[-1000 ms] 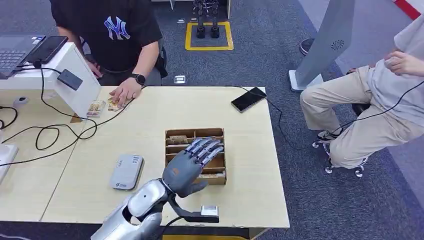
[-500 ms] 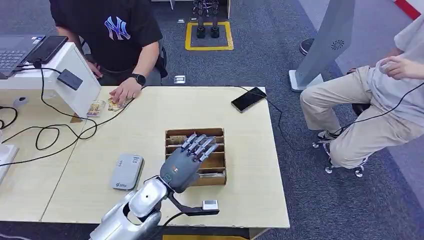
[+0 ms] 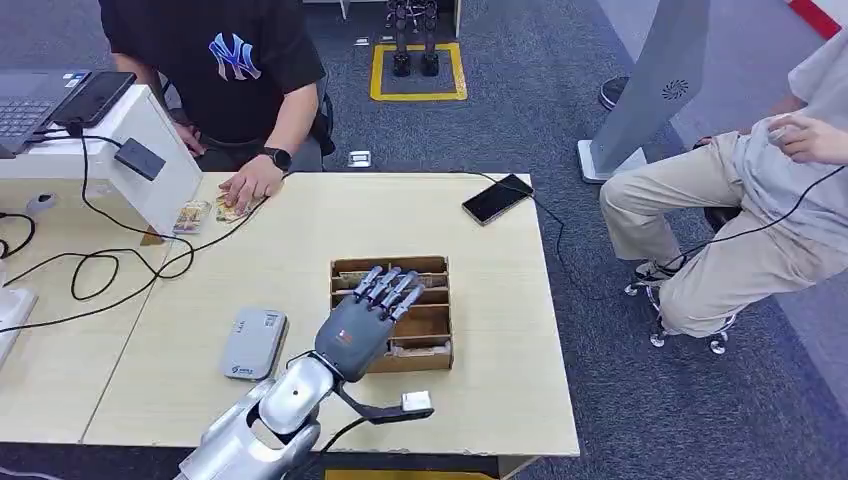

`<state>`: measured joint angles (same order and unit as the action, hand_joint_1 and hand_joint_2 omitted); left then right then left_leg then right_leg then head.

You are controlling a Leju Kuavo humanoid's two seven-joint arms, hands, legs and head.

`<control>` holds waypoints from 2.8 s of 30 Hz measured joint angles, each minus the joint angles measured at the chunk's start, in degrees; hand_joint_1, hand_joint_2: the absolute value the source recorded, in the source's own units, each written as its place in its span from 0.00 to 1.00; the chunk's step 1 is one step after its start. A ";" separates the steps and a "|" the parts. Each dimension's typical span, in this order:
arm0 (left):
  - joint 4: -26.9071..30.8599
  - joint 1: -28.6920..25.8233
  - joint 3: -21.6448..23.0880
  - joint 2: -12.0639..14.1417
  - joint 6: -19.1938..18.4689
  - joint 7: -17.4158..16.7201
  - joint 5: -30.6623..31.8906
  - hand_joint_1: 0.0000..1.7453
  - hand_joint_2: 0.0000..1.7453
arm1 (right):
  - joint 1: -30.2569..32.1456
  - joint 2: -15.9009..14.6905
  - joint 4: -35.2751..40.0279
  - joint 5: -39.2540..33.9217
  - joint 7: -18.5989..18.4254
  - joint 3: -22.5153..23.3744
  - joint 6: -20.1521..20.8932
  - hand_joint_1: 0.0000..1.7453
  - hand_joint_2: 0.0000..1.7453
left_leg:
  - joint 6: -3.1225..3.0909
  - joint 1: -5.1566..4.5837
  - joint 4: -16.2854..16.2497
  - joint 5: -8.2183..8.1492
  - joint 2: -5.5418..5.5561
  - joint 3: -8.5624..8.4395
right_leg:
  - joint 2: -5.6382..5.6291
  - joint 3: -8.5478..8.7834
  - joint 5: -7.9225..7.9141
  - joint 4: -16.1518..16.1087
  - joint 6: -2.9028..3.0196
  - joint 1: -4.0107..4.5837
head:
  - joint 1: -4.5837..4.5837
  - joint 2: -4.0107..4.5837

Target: Pass the card to the sensor for recognition and then transmit it.

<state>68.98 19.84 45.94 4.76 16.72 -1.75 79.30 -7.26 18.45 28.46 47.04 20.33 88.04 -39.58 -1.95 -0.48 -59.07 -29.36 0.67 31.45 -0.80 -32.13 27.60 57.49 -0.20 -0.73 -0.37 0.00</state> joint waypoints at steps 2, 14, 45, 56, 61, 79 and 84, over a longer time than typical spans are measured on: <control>-0.26 0.00 0.00 0.07 -0.13 -0.02 0.07 0.00 1.00 | 0.00 0.02 0.09 0.00 0.04 0.00 -0.02 0.00 1.00 | 0.00 0.00 0.00 0.00 0.00 0.01 | 0.00 0.00 0.00 0.00 0.00 0.00 | 0.02 0.00; 1.27 -1.52 -0.04 0.59 0.79 7.45 -10.47 0.00 1.00 | 0.06 0.07 0.20 -1.36 0.61 -0.07 0.00 0.00 1.00 | 0.00 0.00 0.00 0.00 0.04 0.03 | 0.02 0.00 0.00 0.00 0.00 0.00 | 0.02 0.00; 15.65 -8.15 -0.68 4.61 -8.00 27.82 -35.49 0.00 1.00 | 0.01 -0.04 0.04 -0.81 3.13 -0.02 0.00 0.00 1.00 | 0.00 0.00 0.00 0.00 0.03 0.04 | 0.02 -0.01 0.01 0.00 0.01 0.00 | 0.02 0.00; 10.71 -4.57 -0.66 5.16 -6.88 16.87 -22.99 0.00 1.00 | 0.00 -0.04 0.02 -0.24 2.40 0.02 0.00 0.00 1.00 | 0.00 0.00 0.00 0.00 0.02 0.03 | 0.01 -0.02 0.01 0.00 0.01 0.00 | 0.02 0.00; 9.12 -3.32 -0.66 5.31 -6.80 15.30 -21.51 0.00 1.00 | 0.00 -0.04 0.11 -0.24 1.92 0.02 -0.02 0.00 1.00 | 0.00 0.00 0.00 0.00 0.02 0.04 | 0.01 -0.03 0.01 0.00 0.01 0.00 | 0.02 0.00; 7.21 -1.41 -0.66 5.77 -5.77 8.26 -14.03 0.00 1.00 | 0.02 0.31 1.33 -0.18 0.72 0.02 -0.02 0.00 1.00 | 0.00 0.00 0.00 0.00 0.01 0.05 | 0.01 -0.04 0.01 0.00 0.01 0.00 | 0.02 0.00; 6.82 -1.28 -0.66 5.77 -5.75 7.72 -13.22 0.00 1.00 | 0.02 0.33 1.59 -0.17 0.66 0.02 0.00 0.00 1.00 | 0.00 0.00 0.00 0.00 0.01 0.05 | 0.01 -0.05 0.01 0.00 0.01 0.00 | 0.02 0.00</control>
<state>75.80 18.56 45.29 10.54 10.97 5.97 66.07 -7.23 18.78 30.05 46.86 20.98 88.06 -39.58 -1.95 -0.48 -59.07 -29.36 0.68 31.50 -0.79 -32.18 27.62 57.49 -0.19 -0.73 -0.35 0.00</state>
